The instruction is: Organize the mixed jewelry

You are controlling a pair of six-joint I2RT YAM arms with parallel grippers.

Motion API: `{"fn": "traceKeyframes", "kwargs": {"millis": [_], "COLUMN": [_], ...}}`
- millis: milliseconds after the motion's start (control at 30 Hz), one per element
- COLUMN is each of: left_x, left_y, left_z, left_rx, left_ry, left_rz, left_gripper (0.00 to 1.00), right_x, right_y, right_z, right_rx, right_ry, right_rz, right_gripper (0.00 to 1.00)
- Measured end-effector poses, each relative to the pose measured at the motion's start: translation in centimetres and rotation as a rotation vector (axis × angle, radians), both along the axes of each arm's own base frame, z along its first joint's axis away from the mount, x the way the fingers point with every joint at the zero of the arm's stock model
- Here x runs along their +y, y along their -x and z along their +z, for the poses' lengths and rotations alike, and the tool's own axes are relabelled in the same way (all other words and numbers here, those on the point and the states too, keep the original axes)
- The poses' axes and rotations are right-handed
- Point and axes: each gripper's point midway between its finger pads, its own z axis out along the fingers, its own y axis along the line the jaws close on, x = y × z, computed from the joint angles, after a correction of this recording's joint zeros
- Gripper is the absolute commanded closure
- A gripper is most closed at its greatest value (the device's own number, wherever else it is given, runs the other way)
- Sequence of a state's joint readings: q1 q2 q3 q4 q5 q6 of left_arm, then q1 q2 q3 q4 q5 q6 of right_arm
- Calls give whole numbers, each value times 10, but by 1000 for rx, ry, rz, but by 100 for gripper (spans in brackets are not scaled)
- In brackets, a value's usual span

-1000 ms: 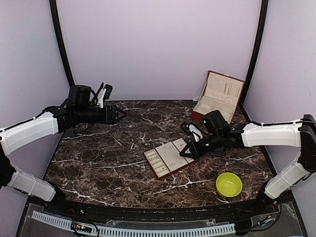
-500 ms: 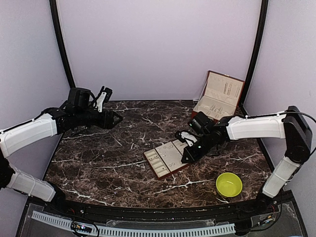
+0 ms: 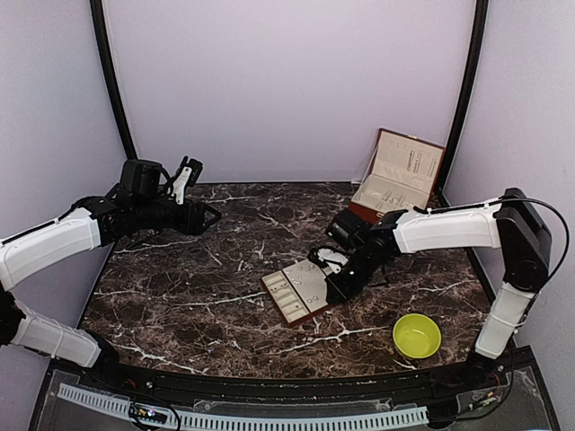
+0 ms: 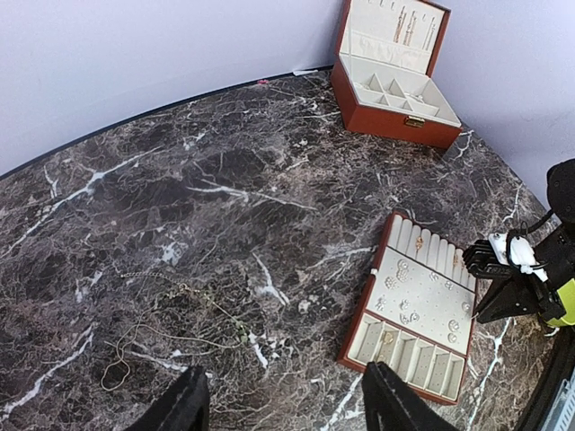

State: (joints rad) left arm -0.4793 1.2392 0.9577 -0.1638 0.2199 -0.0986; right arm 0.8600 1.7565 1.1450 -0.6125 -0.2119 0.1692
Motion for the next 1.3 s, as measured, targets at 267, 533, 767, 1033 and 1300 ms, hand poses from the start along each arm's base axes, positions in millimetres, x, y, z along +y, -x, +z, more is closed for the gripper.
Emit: {"fn": "traceKeyframes", "kwargs": {"millis": [267, 533, 767, 1033, 1300], "left_x": [0, 0, -1, -1, -1], "left_y": [0, 1, 1, 1, 1], "left_z": [-1, 0, 0, 0, 0], "left_rx": [2, 2, 3, 3, 3], "left_ry": [-2, 0, 1, 1, 2], "left_rz": [-1, -4, -7, -8, -8], "left_gripper": [39, 39, 39, 40, 39], "right_x": [-1, 1, 2, 2, 3], "right_y": [-4, -6, -7, -7, -7], "right_z": [-3, -7, -8, -8, -9], "right_rx": [2, 10, 18, 24, 31], "right_ry": [37, 55, 65, 74, 85], "right_rz": [-2, -3, 2, 3, 3], "right_gripper": [93, 93, 92, 92, 92]}}
